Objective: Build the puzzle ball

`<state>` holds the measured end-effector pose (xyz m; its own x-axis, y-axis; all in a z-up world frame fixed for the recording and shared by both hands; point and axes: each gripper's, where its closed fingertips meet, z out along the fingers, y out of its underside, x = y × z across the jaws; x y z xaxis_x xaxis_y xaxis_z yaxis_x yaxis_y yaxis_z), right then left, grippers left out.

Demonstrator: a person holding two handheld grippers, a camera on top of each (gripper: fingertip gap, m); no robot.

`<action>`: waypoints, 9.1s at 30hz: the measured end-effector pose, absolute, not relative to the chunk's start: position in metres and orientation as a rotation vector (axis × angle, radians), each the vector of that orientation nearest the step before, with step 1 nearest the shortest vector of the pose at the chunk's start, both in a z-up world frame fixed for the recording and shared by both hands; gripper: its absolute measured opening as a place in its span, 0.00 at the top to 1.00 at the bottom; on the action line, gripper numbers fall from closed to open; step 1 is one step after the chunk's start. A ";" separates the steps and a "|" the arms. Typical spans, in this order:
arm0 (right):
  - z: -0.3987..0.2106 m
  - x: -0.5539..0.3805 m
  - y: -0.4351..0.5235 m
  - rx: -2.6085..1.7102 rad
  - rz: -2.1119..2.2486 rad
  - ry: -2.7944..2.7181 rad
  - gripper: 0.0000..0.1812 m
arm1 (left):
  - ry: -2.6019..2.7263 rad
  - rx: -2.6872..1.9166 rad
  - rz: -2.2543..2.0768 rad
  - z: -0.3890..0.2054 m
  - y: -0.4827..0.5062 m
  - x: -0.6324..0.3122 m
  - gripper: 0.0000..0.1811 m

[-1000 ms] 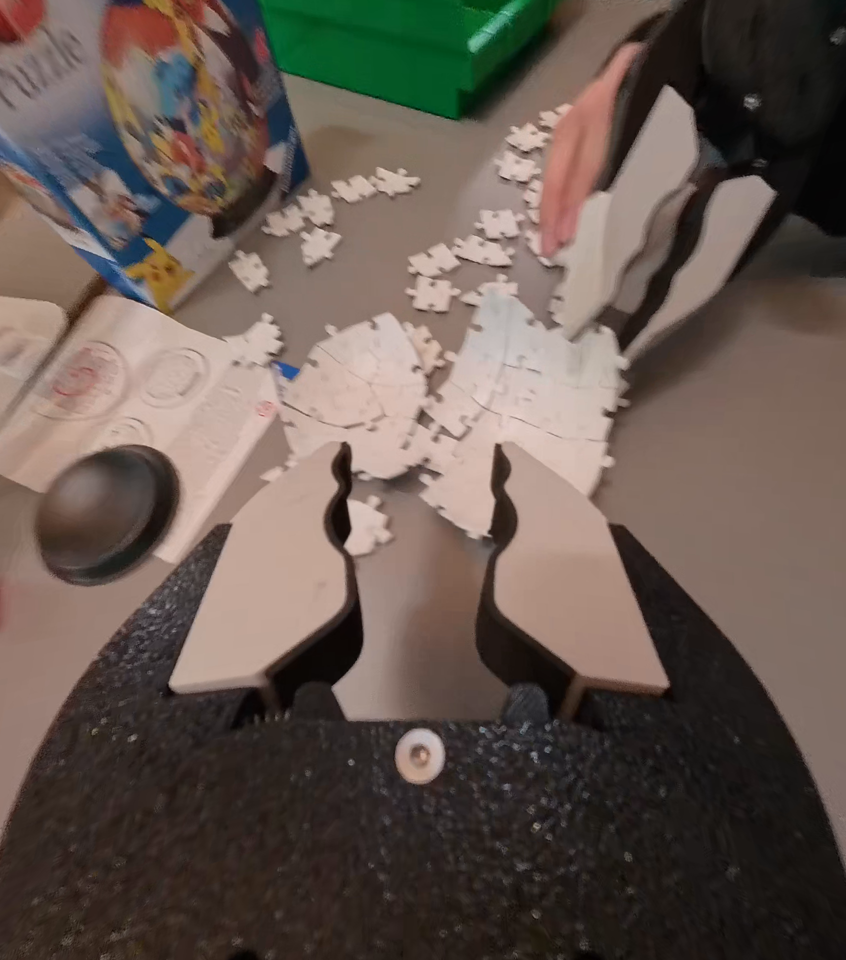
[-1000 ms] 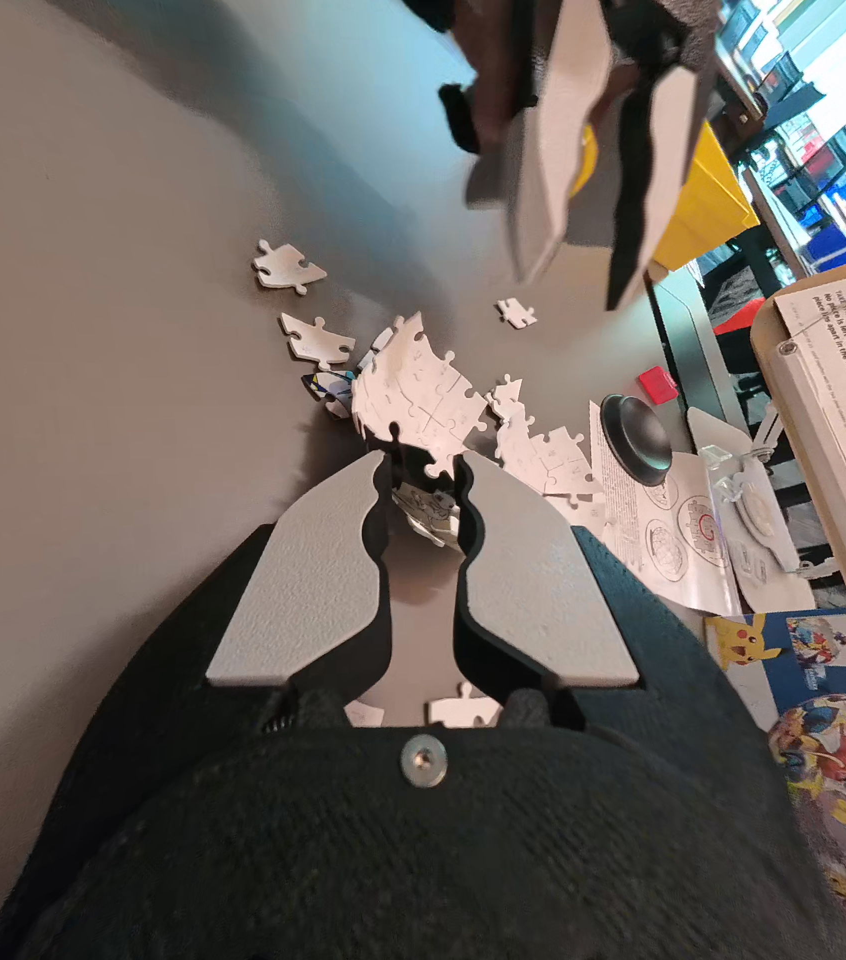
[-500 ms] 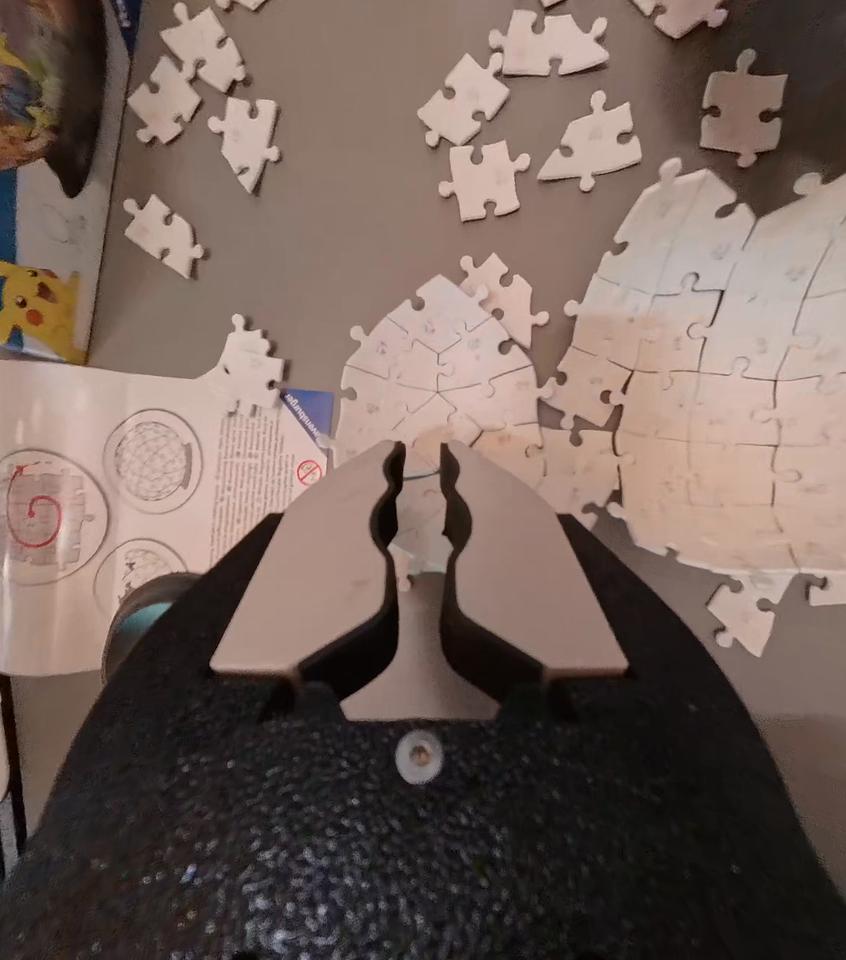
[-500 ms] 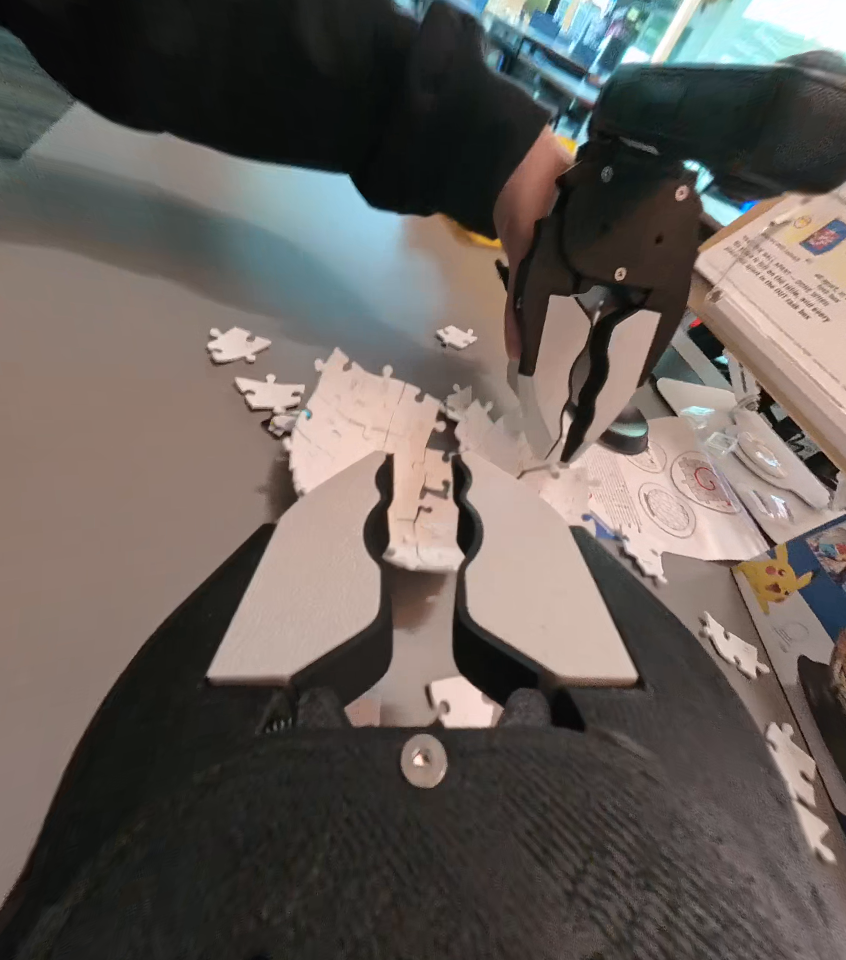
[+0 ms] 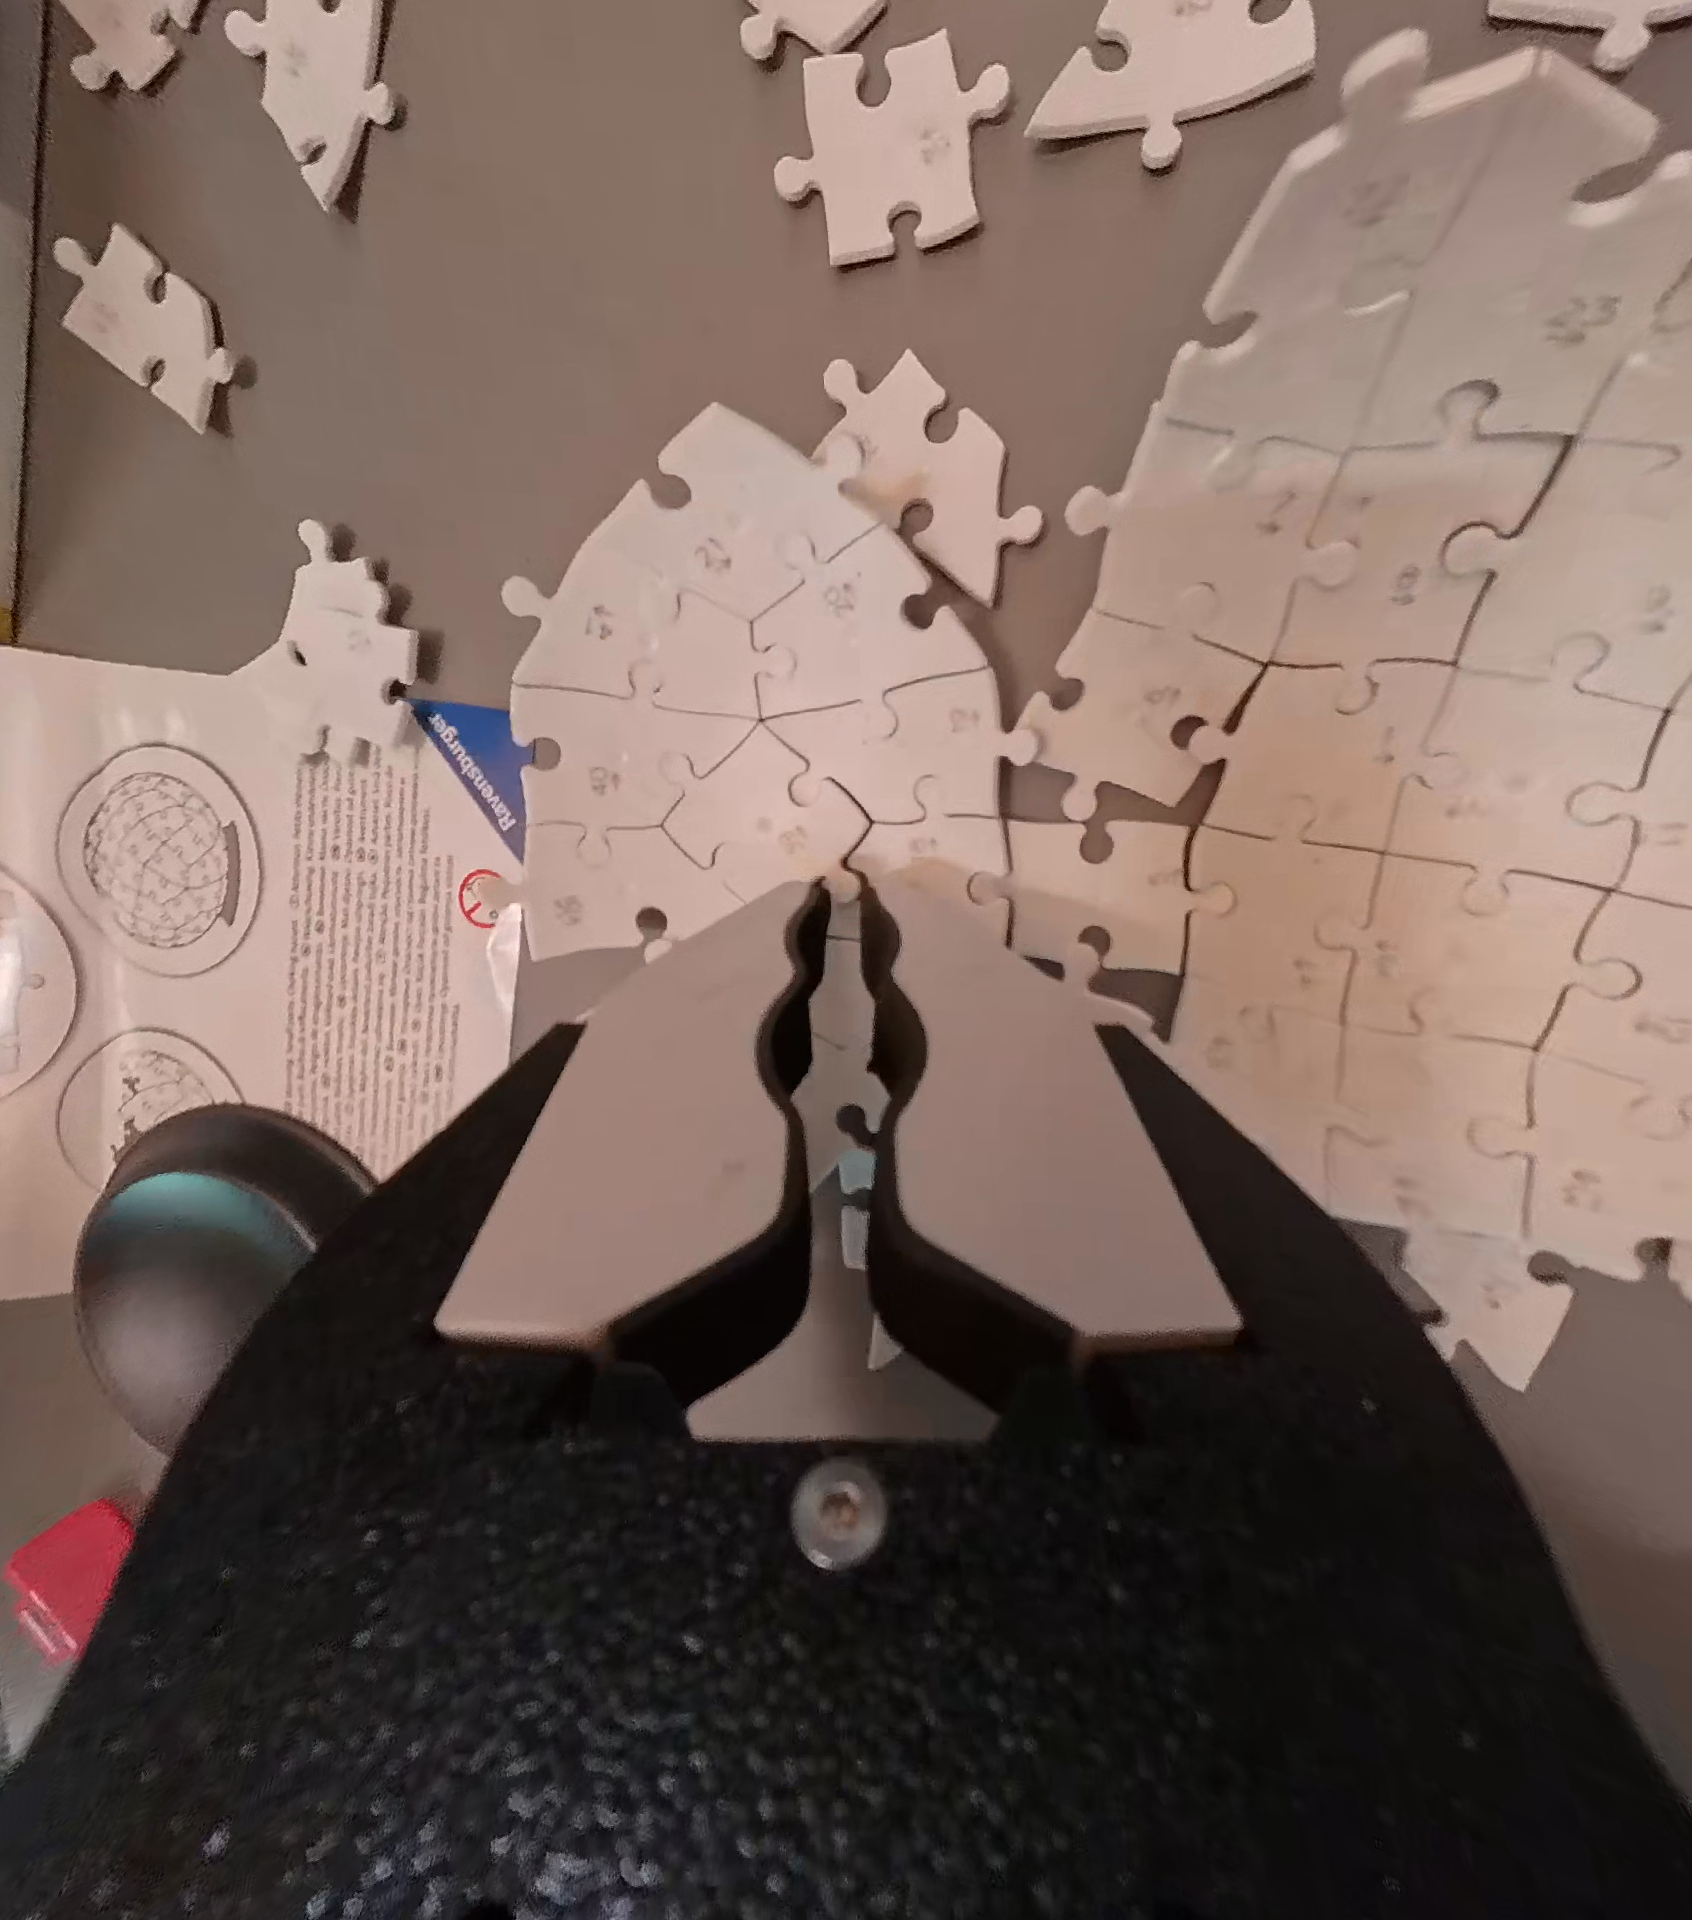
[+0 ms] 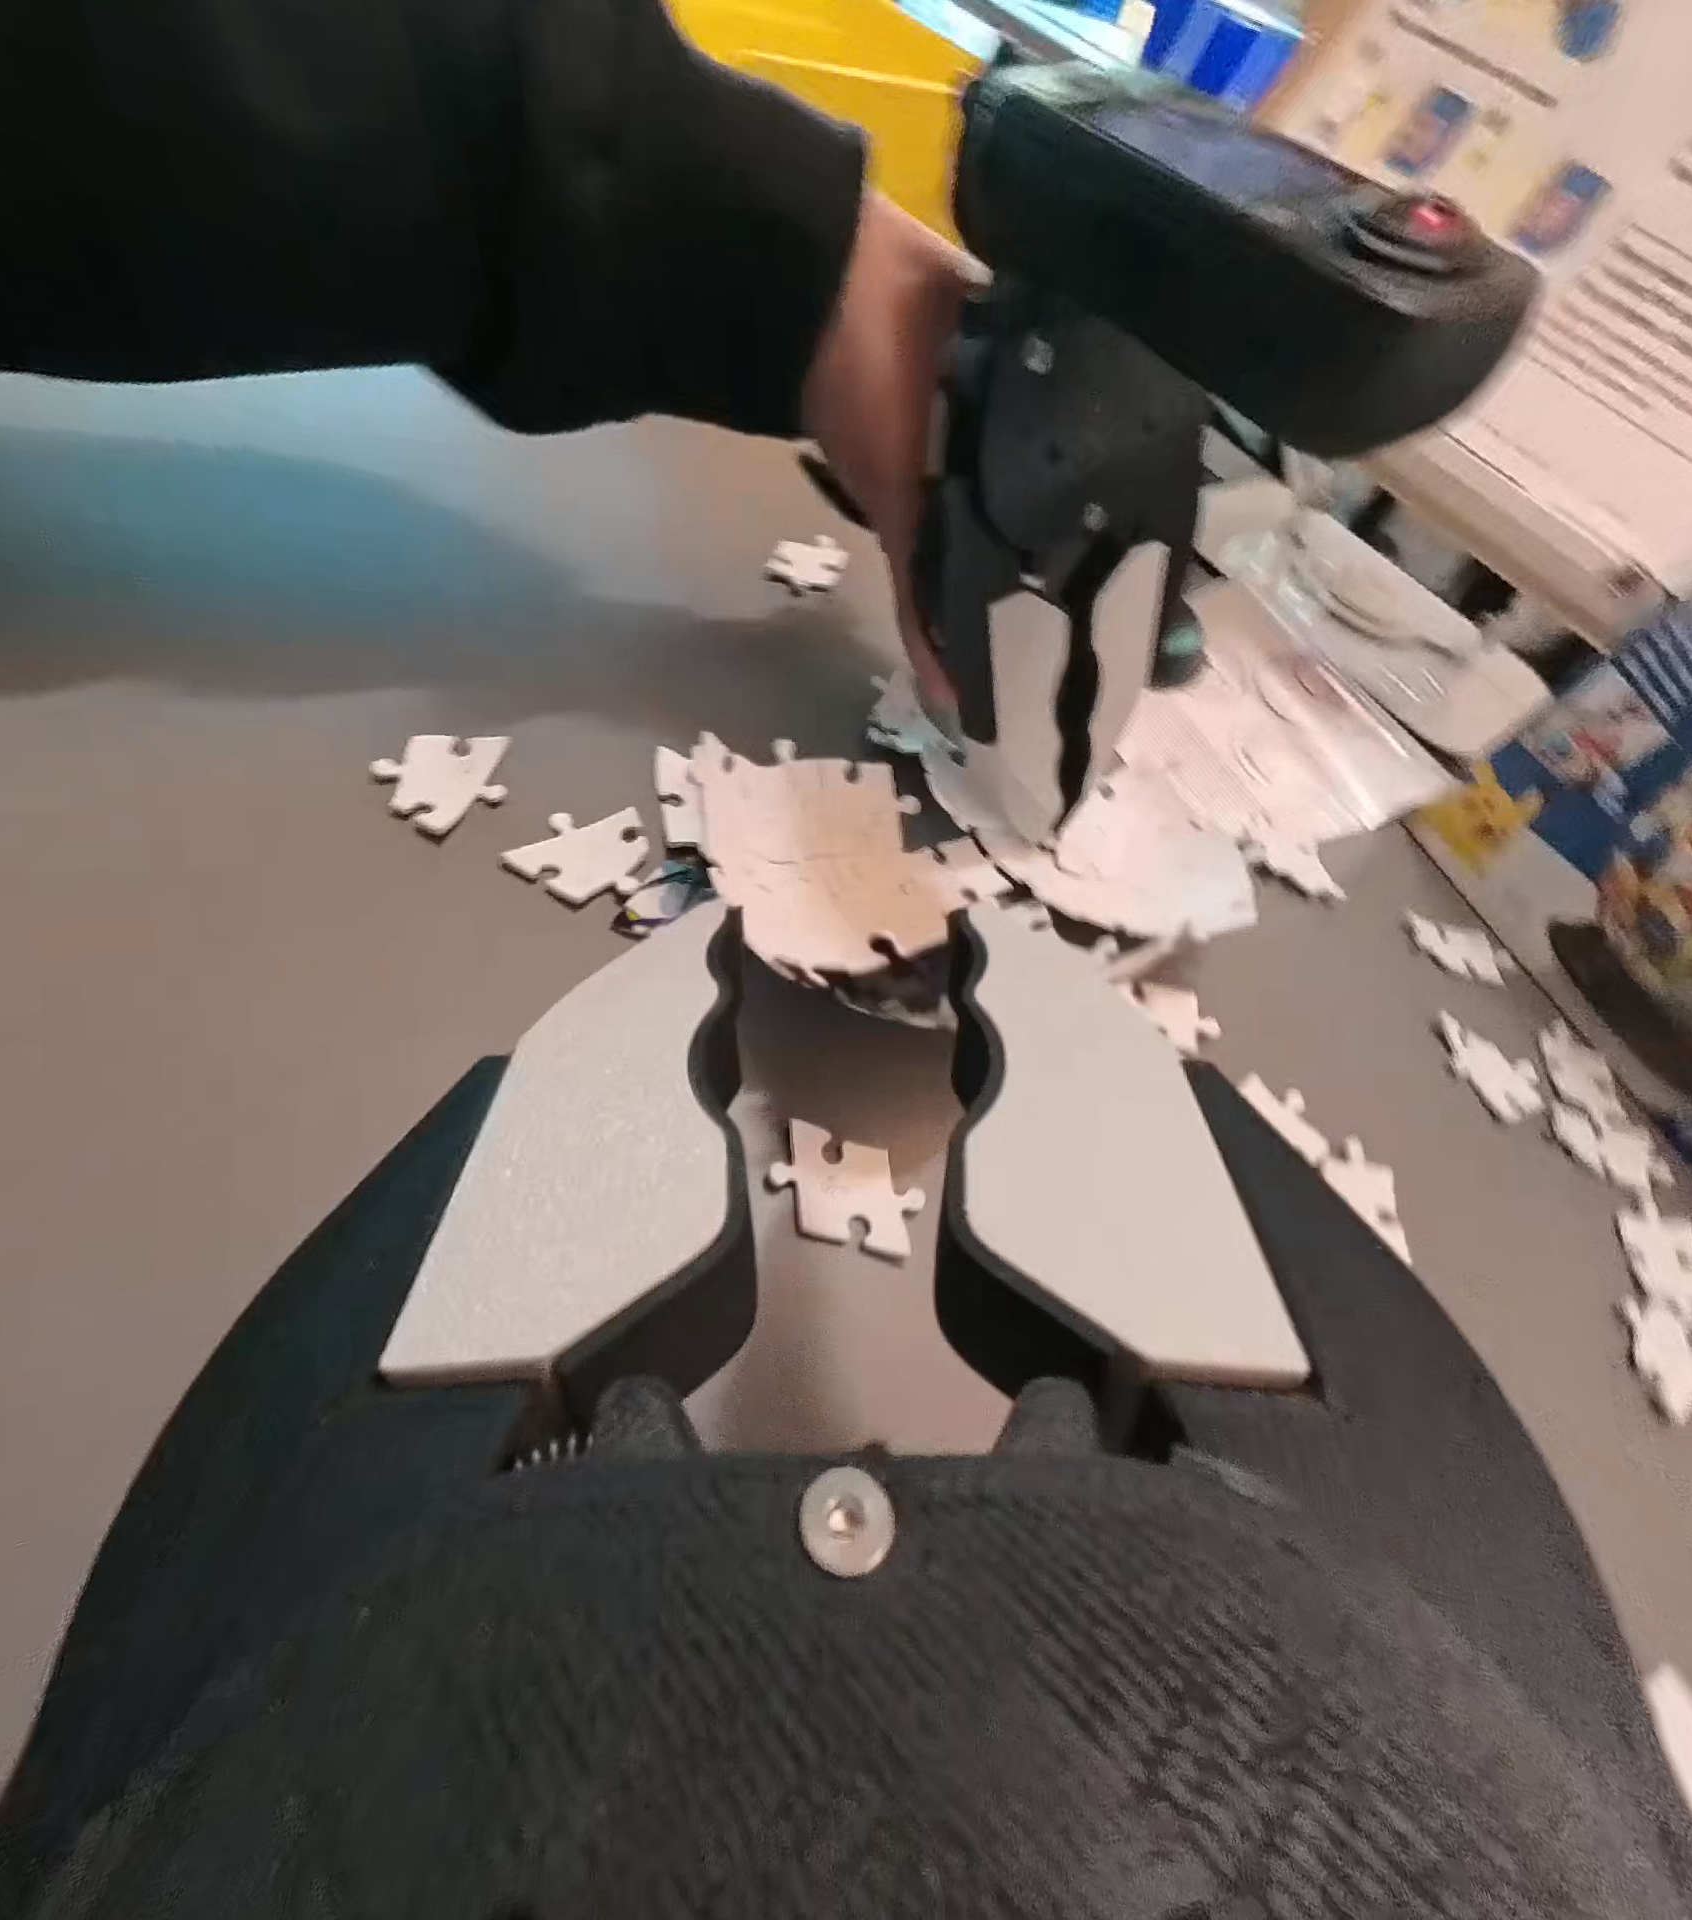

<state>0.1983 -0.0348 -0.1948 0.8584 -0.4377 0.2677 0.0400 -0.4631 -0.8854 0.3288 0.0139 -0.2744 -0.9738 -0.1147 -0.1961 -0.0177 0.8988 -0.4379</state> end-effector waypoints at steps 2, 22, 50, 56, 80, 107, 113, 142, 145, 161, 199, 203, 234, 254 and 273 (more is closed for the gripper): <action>-0.201 0.202 -0.041 -1.968 -0.597 0.488 0.80 | 2.820 -0.118 -0.662 -0.275 0.014 0.327 0.99; -0.253 0.206 -0.027 -1.927 0.007 0.943 0.87 | 2.836 -0.382 -0.754 -0.274 0.028 0.317 1.00; -0.244 0.222 -0.052 -1.812 0.025 1.039 0.79 | 2.784 -0.916 -0.485 -0.274 0.022 0.302 1.00; -0.236 0.247 -0.081 -1.761 -0.056 1.073 0.80 | 2.879 -0.928 -0.471 -0.275 0.012 0.284 1.00; -0.213 0.294 -0.079 -1.584 0.088 0.898 0.78 | 2.938 -0.987 -0.527 -0.275 -0.024 0.274 1.00; -0.211 0.292 -0.062 -1.685 0.248 0.678 0.67 | 2.855 -0.606 -0.507 -0.276 -0.015 0.307 1.00; -0.206 0.290 -0.059 -1.742 0.279 0.582 0.68 | 2.885 -0.598 -0.503 -0.278 -0.013 0.308 1.00; -0.205 0.299 -0.112 -1.787 0.142 1.008 0.67 | 2.783 -0.392 -0.376 -0.278 -0.023 0.306 1.00; -0.207 0.306 -0.118 -1.862 0.090 1.018 0.67 | 2.774 -0.395 -0.384 -0.278 -0.023 0.306 1.00; -0.240 0.336 -0.135 -1.994 0.109 1.103 0.72 | 2.717 -0.578 -0.558 -0.263 0.003 0.298 0.98; -0.229 0.332 -0.102 -1.874 -0.112 1.100 0.99 | 2.801 -0.749 -0.656 -0.275 0.004 0.245 1.00; -0.227 0.325 -0.088 -1.833 -0.078 1.094 0.99 | 2.796 -0.909 -0.717 -0.275 -0.004 0.238 1.00; -0.223 0.298 -0.069 -1.842 -0.105 1.095 0.99 | 2.593 -1.003 -0.695 -0.273 0.008 0.255 0.95; -0.211 0.299 -0.056 -1.953 -0.339 0.997 0.99 | 2.376 -1.170 -0.729 -0.274 0.011 0.266 0.95; -0.212 0.334 -0.100 -1.725 -0.257 1.164 0.98 | 2.420 -1.142 -0.735 -0.274 0.015 0.262 0.95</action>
